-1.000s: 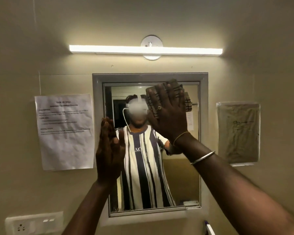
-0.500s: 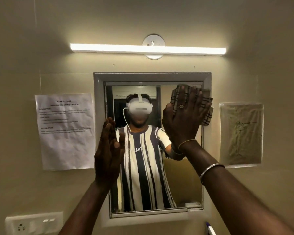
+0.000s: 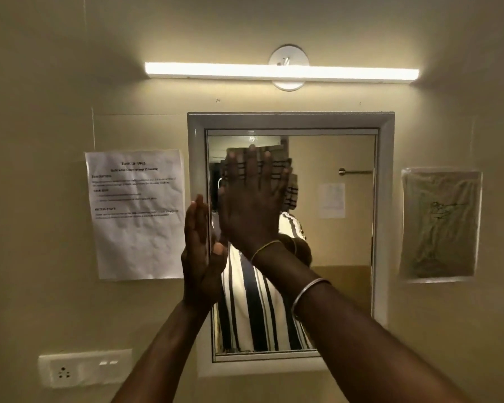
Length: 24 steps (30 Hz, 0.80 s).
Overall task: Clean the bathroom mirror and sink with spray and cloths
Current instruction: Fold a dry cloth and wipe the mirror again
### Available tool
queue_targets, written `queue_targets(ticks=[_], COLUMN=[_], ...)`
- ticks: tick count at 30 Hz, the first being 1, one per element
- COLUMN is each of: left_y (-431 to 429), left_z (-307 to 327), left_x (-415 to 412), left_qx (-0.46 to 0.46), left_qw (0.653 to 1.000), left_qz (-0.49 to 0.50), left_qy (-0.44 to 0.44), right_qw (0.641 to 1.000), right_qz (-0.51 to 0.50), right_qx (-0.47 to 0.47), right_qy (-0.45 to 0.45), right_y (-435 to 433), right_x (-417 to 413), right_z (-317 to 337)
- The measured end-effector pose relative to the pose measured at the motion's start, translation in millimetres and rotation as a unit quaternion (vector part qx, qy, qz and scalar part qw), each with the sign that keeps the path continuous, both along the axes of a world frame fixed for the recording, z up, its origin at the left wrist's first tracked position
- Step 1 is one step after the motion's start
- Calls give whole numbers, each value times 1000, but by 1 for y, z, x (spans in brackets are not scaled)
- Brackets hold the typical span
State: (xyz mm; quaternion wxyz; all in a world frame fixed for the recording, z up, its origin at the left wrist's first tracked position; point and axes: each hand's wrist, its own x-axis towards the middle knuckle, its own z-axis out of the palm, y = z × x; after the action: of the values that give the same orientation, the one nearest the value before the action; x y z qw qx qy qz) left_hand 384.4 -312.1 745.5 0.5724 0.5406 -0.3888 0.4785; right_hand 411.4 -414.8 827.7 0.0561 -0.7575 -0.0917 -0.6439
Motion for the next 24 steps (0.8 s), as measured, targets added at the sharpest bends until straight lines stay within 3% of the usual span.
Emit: queue_targets(ticks=[4,12,15,17,21,24], left_y=[-1,-7,-15,-18,-18,-16], left_z=[1,2,4,6,5,3], left_x=[0,4,-2,-4,-3,4], left_qx=[-41,19,60,59,65,54], left_qw=[998,999,994,993,994,996], left_qz=[-47,6,-29,-63,-34,-69], left_qy=[14,-33,-86,-81,-83,-36], right_qw=[997,964,975,984,994,997], right_qz=[9,5,0,-8,-39,-59], right_qx=[-82,-267,-221,-179,-103,-55], right_qy=[16,0,-10,-16,-17,-12], right_y=[16,-45,-76,-98,-142,-164], right_x=[4,5,2,0,-3,-7], right_z=[-10,-28,-36,-41,-49,-52])
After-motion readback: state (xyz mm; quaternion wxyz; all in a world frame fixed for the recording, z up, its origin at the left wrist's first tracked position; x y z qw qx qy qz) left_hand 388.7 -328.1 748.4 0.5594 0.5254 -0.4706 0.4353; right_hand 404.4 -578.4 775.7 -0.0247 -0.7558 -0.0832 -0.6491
